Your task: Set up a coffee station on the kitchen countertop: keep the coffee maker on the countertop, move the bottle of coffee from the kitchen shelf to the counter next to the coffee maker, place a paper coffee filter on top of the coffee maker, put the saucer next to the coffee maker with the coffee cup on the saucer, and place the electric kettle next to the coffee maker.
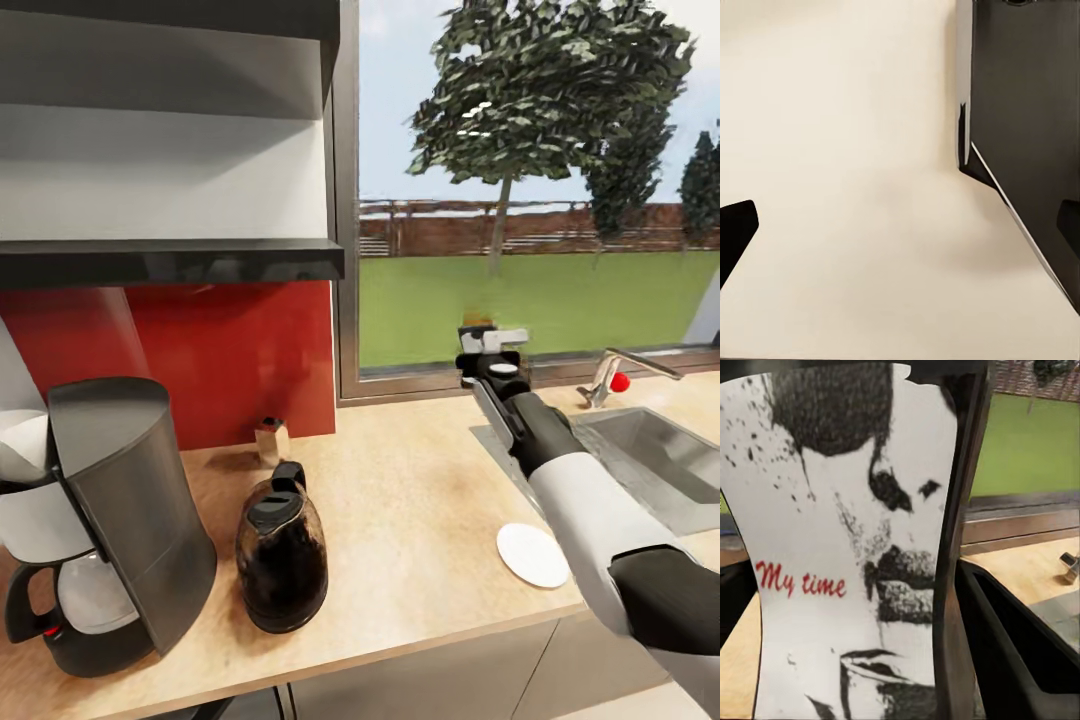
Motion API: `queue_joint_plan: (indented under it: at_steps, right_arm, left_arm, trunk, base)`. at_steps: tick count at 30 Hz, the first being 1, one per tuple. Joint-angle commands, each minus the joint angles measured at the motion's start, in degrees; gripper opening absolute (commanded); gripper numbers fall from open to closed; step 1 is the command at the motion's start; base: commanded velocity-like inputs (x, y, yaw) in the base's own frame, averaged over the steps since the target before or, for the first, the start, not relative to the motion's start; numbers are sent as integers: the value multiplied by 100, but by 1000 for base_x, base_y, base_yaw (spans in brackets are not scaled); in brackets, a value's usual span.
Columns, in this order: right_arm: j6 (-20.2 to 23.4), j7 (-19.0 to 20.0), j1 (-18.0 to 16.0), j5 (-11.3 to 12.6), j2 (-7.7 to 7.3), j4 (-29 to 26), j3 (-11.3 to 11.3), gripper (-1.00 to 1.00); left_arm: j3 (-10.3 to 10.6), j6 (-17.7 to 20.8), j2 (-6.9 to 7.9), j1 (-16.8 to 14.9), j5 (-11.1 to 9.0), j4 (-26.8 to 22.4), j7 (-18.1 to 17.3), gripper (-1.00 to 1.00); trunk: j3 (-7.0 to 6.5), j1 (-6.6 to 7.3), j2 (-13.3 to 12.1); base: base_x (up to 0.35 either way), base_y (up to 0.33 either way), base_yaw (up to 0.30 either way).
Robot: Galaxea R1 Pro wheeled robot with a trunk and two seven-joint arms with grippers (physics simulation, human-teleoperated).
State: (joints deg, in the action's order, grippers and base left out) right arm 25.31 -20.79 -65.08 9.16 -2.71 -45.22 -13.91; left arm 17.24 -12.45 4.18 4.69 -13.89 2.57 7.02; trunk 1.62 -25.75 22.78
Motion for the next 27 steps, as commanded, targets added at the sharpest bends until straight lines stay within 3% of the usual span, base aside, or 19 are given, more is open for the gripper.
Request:
queue_joint_plan:
  at_steps: [1,4,9,21,27]
  right_arm:
    - [-163,-66,207,25,-57,-27,-42,-100]
    - [-564,-73,668,32,-113,-45,-42,-100]
    - [-1104,-74,1116,40,-118,-51,-49,-100]
    - [-1271,-69,1853,52,-56,-527,-75,-100]
    - [-1276,-66,1991,59,-40,-678,-82,-100]
  left_arm:
    - [50,-30,-5,-3,-44,8,10,100]
    - [51,-37,-12,-3,-38,7,10,100]
    - [51,-35,-12,-3,-36,7,10,100]
    - [47,-34,-9,-3,-43,7,17,100]
    - [45,-33,-27,-3,-43,7,18,100]
  trunk:
    - [10,-3,14]
    - [10,-3,14]
    - [10,-3,14]
    - [10,-3,14]
    - [10,-3,14]
  base:
    - [0,0,0]
    - [0,0,0]
    - [0,0,0]
    - [0,0,1]
    - [0,0,153]
